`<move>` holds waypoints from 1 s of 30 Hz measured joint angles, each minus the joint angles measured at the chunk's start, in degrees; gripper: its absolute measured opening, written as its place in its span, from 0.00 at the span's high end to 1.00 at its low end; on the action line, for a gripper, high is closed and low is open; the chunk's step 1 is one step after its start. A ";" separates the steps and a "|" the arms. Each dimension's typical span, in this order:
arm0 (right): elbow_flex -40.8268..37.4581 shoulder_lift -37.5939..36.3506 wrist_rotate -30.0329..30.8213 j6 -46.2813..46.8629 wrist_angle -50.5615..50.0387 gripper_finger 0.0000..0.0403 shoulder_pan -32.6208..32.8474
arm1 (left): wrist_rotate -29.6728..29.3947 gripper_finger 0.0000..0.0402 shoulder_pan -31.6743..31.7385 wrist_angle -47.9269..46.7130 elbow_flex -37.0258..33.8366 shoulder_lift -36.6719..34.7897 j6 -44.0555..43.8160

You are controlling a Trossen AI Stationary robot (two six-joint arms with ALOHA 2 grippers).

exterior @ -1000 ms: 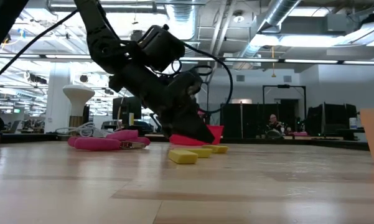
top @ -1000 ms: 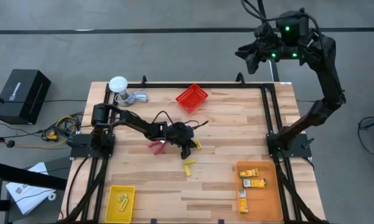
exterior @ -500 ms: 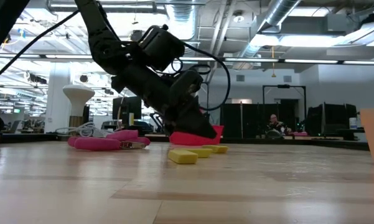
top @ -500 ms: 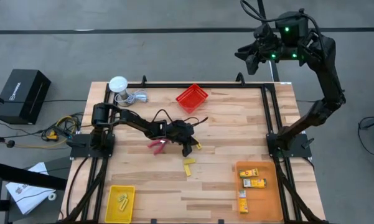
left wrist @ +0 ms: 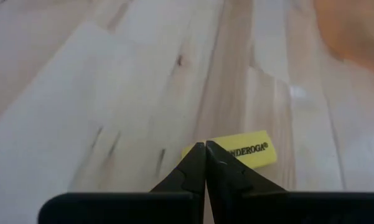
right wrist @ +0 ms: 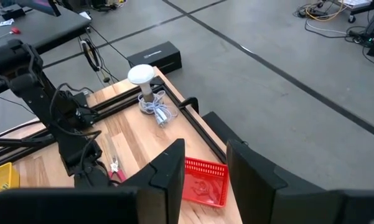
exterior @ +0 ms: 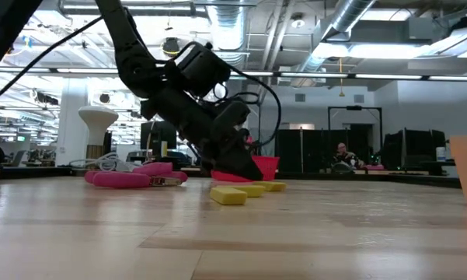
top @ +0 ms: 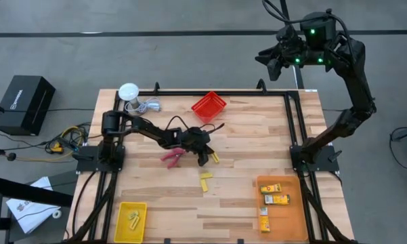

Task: Pick & Place School Supplies
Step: Put the yellow eraser into the yellow bin

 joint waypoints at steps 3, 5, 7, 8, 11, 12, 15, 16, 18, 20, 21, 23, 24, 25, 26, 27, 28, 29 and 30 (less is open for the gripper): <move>0.00 0.02 -0.02 0.00 -0.02 0.73 0.00 | 0.24 0.99 -0.86 1.34 0.15 1.12 -0.85; 0.00 0.04 -0.02 0.00 -0.04 0.73 0.00 | -0.13 0.99 -1.47 2.04 0.18 1.45 -1.24; 0.00 0.04 -0.02 0.00 -0.04 0.73 0.00 | -0.43 0.99 -1.72 2.12 0.17 1.37 -1.24; 0.00 0.04 -0.02 0.00 -0.04 0.73 0.00 | -0.27 0.99 -1.72 1.74 0.17 1.06 -1.27; 0.00 0.04 -0.03 -0.30 -0.07 0.73 0.00 | 0.11 1.00 -1.63 1.06 -0.10 -0.30 -1.29; 0.00 0.04 -0.02 -0.37 -0.07 0.73 0.00 | -0.12 1.00 -1.60 1.83 -0.07 -0.72 -1.26; 0.00 0.04 -0.17 -0.48 -0.07 0.73 0.00 | -0.57 1.00 -1.42 2.64 0.04 -2.06 -1.23; 0.00 0.04 -0.19 -0.47 -0.07 0.73 0.00 | -0.60 1.00 -1.57 2.42 0.03 -2.38 -1.06; 0.00 0.04 -0.20 -0.48 -0.08 0.73 0.00 | -0.82 1.00 -2.06 2.47 0.01 -2.55 -0.38; 0.00 0.04 -0.21 -0.48 -0.07 0.73 0.00 | -1.01 1.00 -2.62 2.29 0.01 -2.57 -0.09; 0.00 0.04 -0.20 -0.48 -0.07 0.73 0.00 | -0.99 1.00 -2.95 2.06 0.01 -2.52 -0.01; 0.00 0.04 -0.22 -0.48 -0.07 0.73 0.00 | -0.99 1.00 -3.42 1.81 0.01 -1.85 -0.01; 0.00 0.04 -0.22 -0.48 -0.07 0.73 0.00 | -0.99 1.00 -3.55 1.42 -0.01 -1.49 -0.05; 0.00 0.04 -0.22 -0.48 -0.07 0.73 0.00 | -0.98 1.00 -3.75 1.64 -0.01 -1.06 -0.07; 0.00 0.04 -0.22 -0.48 -0.07 0.73 0.00 | -1.01 1.00 -3.84 1.41 -0.01 -0.88 -0.12; 0.00 0.04 -0.22 -0.48 -0.07 0.73 0.00 | -1.01 1.00 -3.86 1.30 -0.01 -0.62 -0.13; 0.00 0.04 -0.22 -0.46 -0.07 0.73 0.00 | -1.05 1.00 -3.84 1.59 0.01 -0.31 -0.15; 0.00 0.04 -0.22 -0.46 -0.07 0.73 0.00 | -1.07 1.00 -3.84 1.31 0.01 -0.01 -0.15; 0.00 0.04 -0.23 -0.43 -0.07 0.73 0.00 | -1.05 1.00 -3.84 1.56 0.01 0.42 -0.17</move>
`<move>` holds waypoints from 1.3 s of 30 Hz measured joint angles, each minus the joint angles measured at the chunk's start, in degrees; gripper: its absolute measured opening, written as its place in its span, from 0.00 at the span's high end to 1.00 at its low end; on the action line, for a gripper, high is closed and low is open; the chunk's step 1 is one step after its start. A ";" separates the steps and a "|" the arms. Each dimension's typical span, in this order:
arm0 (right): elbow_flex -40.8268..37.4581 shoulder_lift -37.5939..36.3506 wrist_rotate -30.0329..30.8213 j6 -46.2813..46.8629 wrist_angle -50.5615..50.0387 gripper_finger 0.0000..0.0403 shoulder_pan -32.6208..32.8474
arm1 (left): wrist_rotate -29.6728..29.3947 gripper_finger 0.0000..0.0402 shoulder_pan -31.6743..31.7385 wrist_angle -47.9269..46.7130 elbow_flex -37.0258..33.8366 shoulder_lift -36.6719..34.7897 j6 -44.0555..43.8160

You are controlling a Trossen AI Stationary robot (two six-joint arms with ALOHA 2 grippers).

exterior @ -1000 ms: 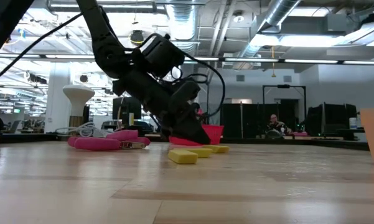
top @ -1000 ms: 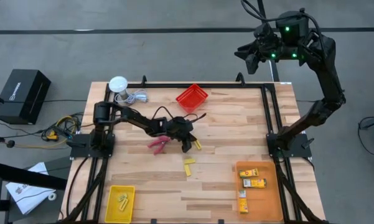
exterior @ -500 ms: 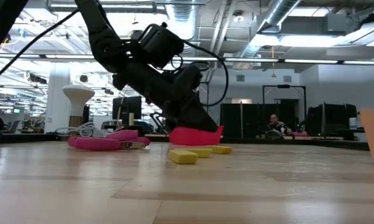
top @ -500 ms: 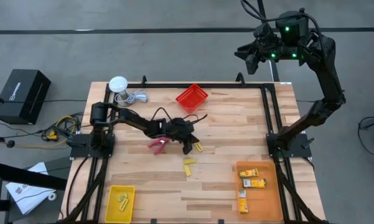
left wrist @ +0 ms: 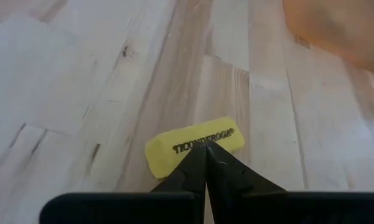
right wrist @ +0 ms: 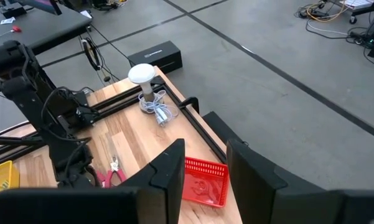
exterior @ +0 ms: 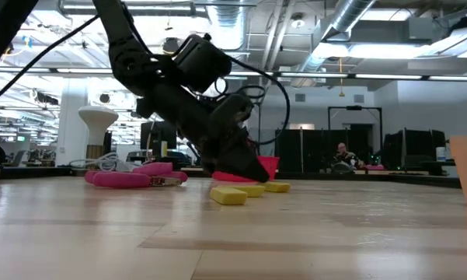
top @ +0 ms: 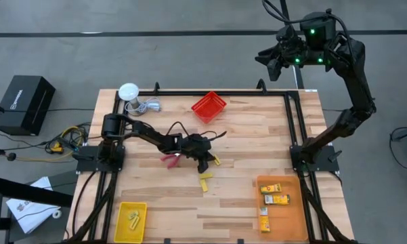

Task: Pick & Place School Supplies
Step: Put the yellow eraser into the yellow bin

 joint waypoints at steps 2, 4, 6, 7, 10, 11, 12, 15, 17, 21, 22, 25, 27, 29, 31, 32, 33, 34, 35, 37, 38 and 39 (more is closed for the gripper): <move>0.00 0.00 -0.01 0.26 0.00 0.73 0.00 | 0.03 1.00 0.35 0.07 0.00 0.09 -0.29; 0.00 0.00 -0.01 0.40 0.00 0.73 0.00 | 0.04 1.00 0.54 0.08 0.00 0.09 -0.53; 0.00 0.00 -0.01 0.41 0.00 0.73 0.00 | 0.10 1.00 0.63 0.05 0.00 0.09 -0.64; 0.00 0.00 -0.01 0.41 0.00 0.73 0.00 | 0.09 1.00 0.63 0.05 0.00 0.09 -0.63; 0.00 0.00 -0.16 0.41 0.00 0.73 0.00 | 0.25 1.00 0.66 0.53 0.09 0.71 -0.90; 0.00 0.00 -0.17 0.41 0.00 0.73 0.00 | 0.48 1.00 0.66 0.51 0.11 0.94 -1.10; 0.00 0.00 -0.19 0.41 0.00 0.73 0.00 | 0.76 1.00 0.66 0.85 0.13 1.25 -1.30; 0.00 0.00 -0.19 0.41 0.00 0.73 0.00 | 1.72 1.00 0.63 1.15 0.24 2.49 -2.50; 0.00 0.00 -0.19 0.43 -0.02 0.73 0.00 | 2.24 1.00 0.63 1.39 0.24 3.11 -3.25; 0.00 0.00 -0.21 0.43 -0.02 0.73 0.00 | 2.67 1.00 0.55 1.49 0.26 3.82 -4.39; 0.00 0.00 -0.21 0.41 -0.04 0.73 0.00 | 2.63 1.00 0.43 1.50 0.26 3.89 -4.40; 0.00 0.00 -0.21 0.42 -0.04 0.73 0.00 | 2.61 1.00 0.33 1.50 0.24 3.95 -4.77; 0.00 0.00 -0.23 0.43 -0.04 0.73 0.00 | 2.60 1.00 0.20 1.51 0.11 3.96 -5.78; 0.00 0.00 -0.23 0.43 -0.11 0.73 0.00 | 2.54 1.00 0.01 1.90 -0.38 3.98 -5.91; 0.00 0.00 -0.27 0.42 -0.20 0.73 0.00 | 2.43 1.00 -0.11 2.68 -1.27 3.98 -6.37; 0.00 0.00 -0.39 0.41 -0.21 0.73 0.00 | 2.53 1.00 -0.19 2.99 -1.78 3.98 -6.95; 0.00 0.00 -0.59 0.33 -0.28 0.73 0.00 | 2.60 1.00 -0.34 3.34 -2.38 3.92 -7.06; 0.00 0.00 -0.86 0.17 -0.37 0.73 0.00 | 2.63 1.00 -0.53 3.63 -3.01 3.79 -7.03; 0.00 0.00 -1.26 0.17 -0.44 0.73 0.00 | 2.67 1.00 -0.82 3.88 -3.62 3.66 -6.80; 0.00 0.00 -1.57 0.14 -0.44 0.73 0.00 | 2.43 1.00 -1.58 3.81 -4.37 3.56 -5.23; 0.00 0.00 -1.56 0.13 -0.42 0.73 0.00 | 1.93 1.00 -1.95 3.59 -4.44 3.56 -4.64; 0.00 0.00 -1.57 0.12 -0.42 0.73 0.00 | 1.77 1.00 -2.31 3.40 -4.46 3.56 -4.51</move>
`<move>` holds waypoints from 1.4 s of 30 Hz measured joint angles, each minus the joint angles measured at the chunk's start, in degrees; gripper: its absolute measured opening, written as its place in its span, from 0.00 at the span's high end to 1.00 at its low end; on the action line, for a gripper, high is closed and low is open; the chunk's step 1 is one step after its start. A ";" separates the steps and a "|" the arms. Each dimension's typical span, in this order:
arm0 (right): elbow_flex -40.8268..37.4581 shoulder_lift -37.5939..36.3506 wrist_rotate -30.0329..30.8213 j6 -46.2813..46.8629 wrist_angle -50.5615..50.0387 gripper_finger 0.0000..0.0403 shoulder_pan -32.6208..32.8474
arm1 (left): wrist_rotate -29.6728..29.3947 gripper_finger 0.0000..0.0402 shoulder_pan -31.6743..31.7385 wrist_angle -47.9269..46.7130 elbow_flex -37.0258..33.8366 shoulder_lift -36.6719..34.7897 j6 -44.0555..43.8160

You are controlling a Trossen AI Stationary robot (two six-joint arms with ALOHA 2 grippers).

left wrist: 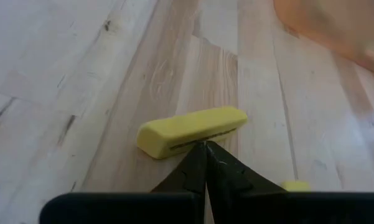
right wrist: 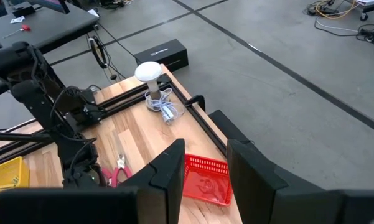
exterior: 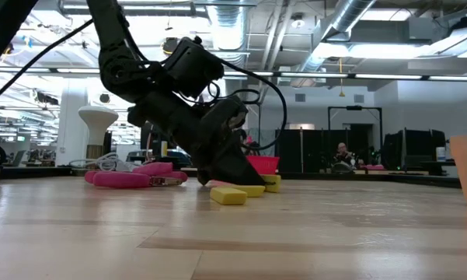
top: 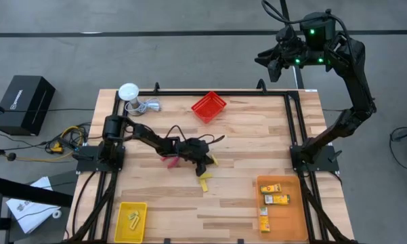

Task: Pick & Place School Supplies
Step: Put the yellow eraser into the yellow bin

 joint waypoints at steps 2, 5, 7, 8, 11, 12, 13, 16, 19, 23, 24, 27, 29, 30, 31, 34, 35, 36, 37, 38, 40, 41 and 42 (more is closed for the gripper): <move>0.00 0.00 0.00 0.01 -0.01 0.73 0.00 | -0.26 1.00 -0.41 -0.02 0.00 0.00 -0.23; 0.00 0.00 0.00 -0.04 0.00 0.73 0.00 | -0.34 1.00 -0.65 -0.09 0.00 0.00 -1.07; 0.00 0.00 0.00 -0.15 0.00 0.73 0.00 | -0.17 1.00 -0.64 -0.07 0.00 0.00 -1.50; 0.00 0.00 0.00 -0.15 0.00 0.73 0.00 | -0.04 1.00 -0.64 -0.07 0.00 -0.01 -1.55; 0.00 0.00 -0.03 -0.15 -0.02 0.73 0.00 | 0.22 1.00 -0.64 -0.07 0.00 -0.02 -1.59; 0.00 0.00 -0.11 -0.15 -0.02 0.73 0.04 | 0.28 1.00 -0.66 -0.09 0.00 -0.02 -1.61; 0.00 0.00 -0.11 -0.15 -0.02 0.73 0.29 | 0.33 1.00 -0.74 -0.09 0.00 -0.02 -1.60; 0.00 0.00 -0.11 -0.15 -0.04 0.73 1.20 | 0.42 1.00 -1.30 -0.62 0.00 -0.08 -1.50; 0.00 0.00 -0.16 -0.15 -0.04 0.73 1.71 | 0.35 1.00 -2.35 -0.67 -0.35 -0.16 -1.40; 0.00 0.00 -0.14 -0.15 -0.02 0.73 1.97 | 0.85 1.00 -3.55 -0.92 -0.68 -0.75 -2.14; 0.00 0.00 -0.15 -0.15 -0.03 0.73 1.97 | 1.56 1.00 -3.89 -1.12 -0.80 -1.22 -2.88; 0.00 0.00 -0.15 -0.35 0.08 0.73 1.97 | 4.23 1.00 -4.40 -4.23 -1.46 -4.93 -5.97; -0.02 0.00 -0.15 -0.63 0.32 0.73 1.97 | 3.55 1.00 -4.11 -5.75 -1.68 -7.75 -6.51; 0.00 0.00 -0.14 -0.66 0.47 0.73 1.97 | 3.41 1.00 -3.70 -7.09 -2.00 -9.13 -6.82; -0.02 0.00 -0.15 -0.66 0.64 0.73 1.97 | 3.07 1.00 -3.26 -7.54 -2.09 -10.28 -6.81; -0.02 0.00 -0.15 -0.78 0.79 0.73 1.97 | 2.96 1.00 -2.56 -8.55 -2.41 -15.13 -5.97; -0.02 -0.04 -0.15 -0.79 0.88 0.73 1.97 | 3.65 1.00 -2.61 -9.39 -2.81 -16.81 -5.71; -0.02 -0.15 -0.15 -0.81 0.87 0.73 1.97 | 4.17 1.00 -2.69 -10.36 -3.41 -18.24 -5.25; -0.02 -0.27 -0.15 -0.94 0.91 0.73 1.97 | 4.26 1.00 -2.78 -10.99 -3.82 -19.67 -4.35; -0.02 -0.35 -0.15 -1.14 1.00 0.73 1.97 | 4.31 1.00 -2.81 -11.71 -4.31 -21.63 -3.27; -0.02 -0.44 -0.15 -1.25 1.62 0.73 1.97 | 4.05 0.99 -2.53 -12.28 -4.03 -24.97 -1.07; -0.02 -0.44 -0.19 -1.25 1.94 0.73 1.97 | 3.92 0.99 -2.27 -13.76 -4.14 -26.69 -0.05; -0.02 -0.44 -0.20 -1.26 2.17 0.73 1.97 | 4.28 0.99 -1.99 -13.63 -4.09 -27.75 0.68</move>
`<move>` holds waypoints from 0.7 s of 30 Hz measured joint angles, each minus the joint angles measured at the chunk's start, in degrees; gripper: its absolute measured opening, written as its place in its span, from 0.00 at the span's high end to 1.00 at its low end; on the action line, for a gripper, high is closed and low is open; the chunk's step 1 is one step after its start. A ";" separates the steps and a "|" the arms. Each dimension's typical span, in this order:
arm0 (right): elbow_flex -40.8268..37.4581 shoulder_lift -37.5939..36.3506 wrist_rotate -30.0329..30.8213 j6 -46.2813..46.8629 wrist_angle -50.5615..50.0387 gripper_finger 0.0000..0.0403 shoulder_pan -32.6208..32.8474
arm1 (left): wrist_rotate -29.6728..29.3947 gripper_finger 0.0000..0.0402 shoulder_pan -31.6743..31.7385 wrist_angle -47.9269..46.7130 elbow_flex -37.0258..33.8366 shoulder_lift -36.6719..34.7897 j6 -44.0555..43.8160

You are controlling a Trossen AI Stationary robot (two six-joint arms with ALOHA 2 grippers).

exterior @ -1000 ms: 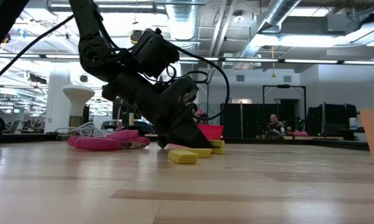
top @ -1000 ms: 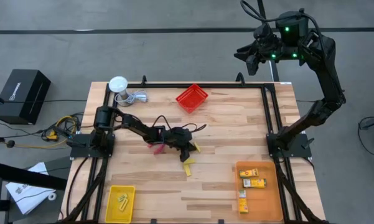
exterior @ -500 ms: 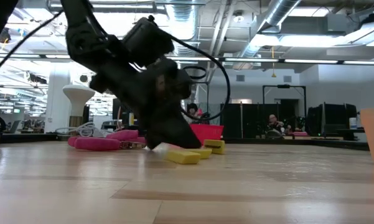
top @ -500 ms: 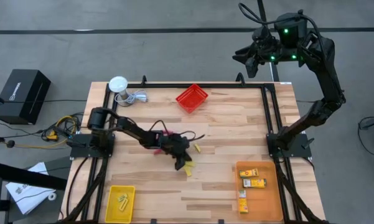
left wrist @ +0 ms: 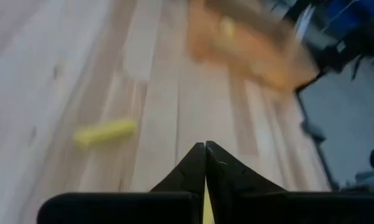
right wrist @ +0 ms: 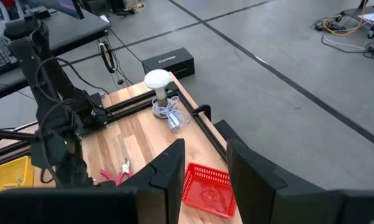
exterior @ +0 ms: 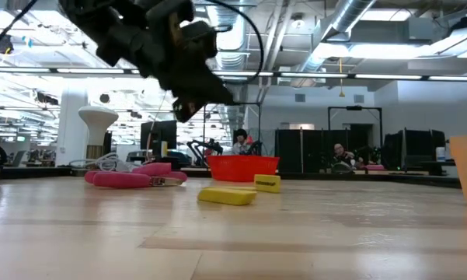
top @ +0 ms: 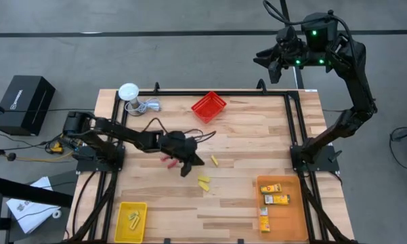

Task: Pick & Place School Supplies
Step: Put the yellow eraser into the yellow bin

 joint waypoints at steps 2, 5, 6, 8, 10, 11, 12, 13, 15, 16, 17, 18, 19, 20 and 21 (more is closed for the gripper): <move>0.00 -0.02 -0.20 0.01 0.83 0.73 0.01 | 0.90 0.97 0.92 -2.55 -0.17 -2.39 1.46; 0.02 -0.05 -1.44 0.04 1.92 0.73 0.28 | 5.19 0.91 3.21 -3.89 -0.03 -5.27 4.64; 0.02 0.01 -1.46 0.14 2.26 0.73 0.28 | 6.77 0.89 4.14 -4.76 0.12 -6.06 5.92; 0.02 0.07 -1.53 0.50 2.47 0.73 0.31 | 8.49 0.82 5.87 -7.02 0.06 -6.77 9.09; 0.02 0.07 -1.52 0.65 2.52 0.73 0.28 | 9.23 0.75 7.43 -10.49 0.00 -7.19 13.48; 0.02 0.07 -1.51 0.70 2.62 0.73 0.28 | 9.38 0.71 8.09 -11.42 0.10 -7.22 15.62; 0.02 0.07 -1.51 1.11 2.73 0.73 0.28 | 9.36 0.68 8.68 -13.53 0.82 -7.22 17.82; 0.02 0.07 -1.50 1.50 2.79 0.73 0.28 | 9.47 0.64 9.24 -16.05 1.61 -7.20 20.21; 0.02 0.07 -1.50 2.45 2.88 0.73 0.37 | 10.70 0.59 10.08 -21.56 3.88 -6.62 26.02; 0.02 0.07 -1.51 2.64 3.02 0.73 0.57 | 11.03 0.58 10.30 -24.07 5.22 -6.24 29.14; 0.02 0.07 -1.51 2.80 3.10 0.73 0.78 | 11.06 0.56 10.36 -26.03 6.75 -5.77 32.06; 0.02 0.07 -1.50 2.83 3.10 0.73 1.05 | 11.08 0.56 10.36 -28.04 8.42 -5.26 34.48; 0.02 0.07 -1.51 2.86 3.10 0.73 1.26 | 11.30 0.56 10.36 -29.85 10.17 -4.42 36.35; 0.02 0.07 -1.51 2.94 3.08 0.73 1.48 | 11.39 0.56 10.36 -31.21 11.94 -3.45 37.77; 0.02 0.07 -1.51 3.15 3.08 0.73 1.71 | 11.39 0.56 10.34 -32.63 13.50 -2.31 39.50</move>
